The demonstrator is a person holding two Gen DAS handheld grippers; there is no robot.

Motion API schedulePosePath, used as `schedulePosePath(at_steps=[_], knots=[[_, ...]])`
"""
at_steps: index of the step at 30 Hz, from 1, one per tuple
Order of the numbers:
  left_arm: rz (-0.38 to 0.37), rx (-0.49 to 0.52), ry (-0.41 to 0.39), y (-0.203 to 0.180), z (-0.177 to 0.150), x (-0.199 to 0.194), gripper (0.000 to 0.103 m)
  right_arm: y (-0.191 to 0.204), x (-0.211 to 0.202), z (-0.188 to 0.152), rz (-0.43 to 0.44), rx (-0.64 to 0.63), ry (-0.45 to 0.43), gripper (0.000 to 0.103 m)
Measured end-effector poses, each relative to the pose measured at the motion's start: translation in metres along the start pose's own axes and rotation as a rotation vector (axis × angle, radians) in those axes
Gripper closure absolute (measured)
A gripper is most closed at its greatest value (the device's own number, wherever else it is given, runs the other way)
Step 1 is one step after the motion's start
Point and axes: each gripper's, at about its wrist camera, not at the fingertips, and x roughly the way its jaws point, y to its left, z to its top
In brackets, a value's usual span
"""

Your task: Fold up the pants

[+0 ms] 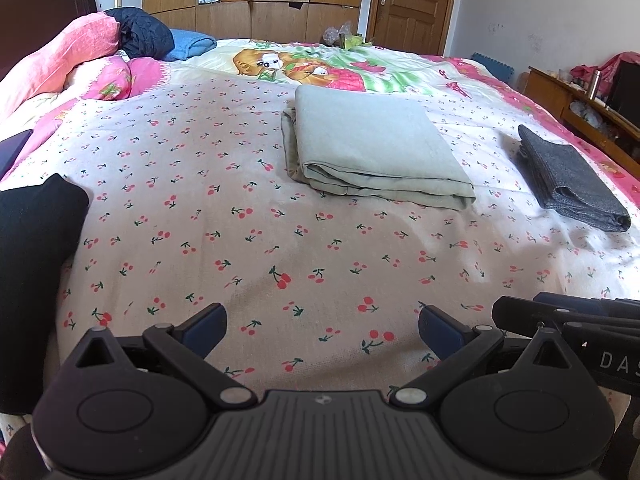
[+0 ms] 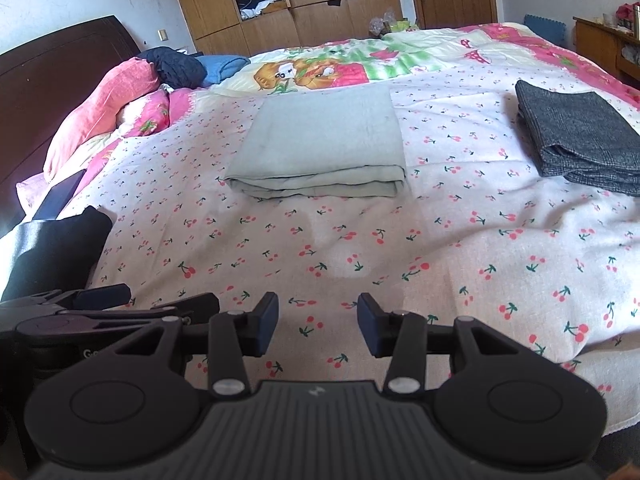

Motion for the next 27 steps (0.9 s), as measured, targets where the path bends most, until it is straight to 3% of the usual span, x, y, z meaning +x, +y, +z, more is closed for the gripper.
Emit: schedulePosePath(at_steps=[27], knots=[[0.012, 0.012, 0.042, -0.0034, -0.0033, -0.0012, 0.000, -0.0033, -0.0016, -0.0068, -0.003, 0.039, 0.024, 0.058]])
